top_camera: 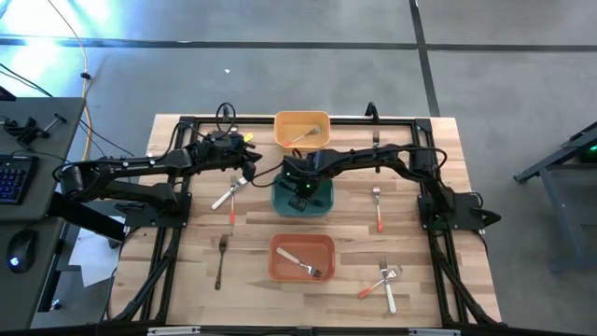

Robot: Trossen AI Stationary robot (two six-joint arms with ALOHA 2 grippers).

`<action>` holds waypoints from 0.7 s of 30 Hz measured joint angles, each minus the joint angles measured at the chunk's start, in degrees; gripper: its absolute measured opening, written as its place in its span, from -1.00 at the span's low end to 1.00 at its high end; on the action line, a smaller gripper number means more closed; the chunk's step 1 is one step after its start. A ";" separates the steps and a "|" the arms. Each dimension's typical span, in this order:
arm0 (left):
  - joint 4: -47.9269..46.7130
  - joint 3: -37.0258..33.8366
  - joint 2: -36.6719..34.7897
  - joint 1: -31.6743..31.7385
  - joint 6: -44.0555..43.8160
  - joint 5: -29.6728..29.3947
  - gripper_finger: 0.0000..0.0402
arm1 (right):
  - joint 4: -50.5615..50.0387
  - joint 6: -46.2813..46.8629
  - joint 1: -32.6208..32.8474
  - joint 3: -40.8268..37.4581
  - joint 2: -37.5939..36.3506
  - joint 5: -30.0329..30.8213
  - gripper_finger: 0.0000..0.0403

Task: Sort silverware by color (type)
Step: Put the black fork into the green bin, then put the white fork into the orange bin

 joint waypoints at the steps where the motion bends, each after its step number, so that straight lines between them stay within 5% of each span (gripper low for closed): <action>1: -0.01 0.00 0.00 -0.01 -0.02 0.00 -1.00 | 0.32 0.57 0.05 0.00 0.20 0.18 -1.00; 14: -0.12 0.00 0.00 -0.04 0.01 0.44 -1.00 | -6.85 -2.19 0.21 4.11 -0.82 -0.44 -0.48; 21: -0.16 0.00 0.00 -0.04 0.03 0.51 -1.00 | -8.66 -8.89 0.42 6.91 -9.57 0.53 -0.73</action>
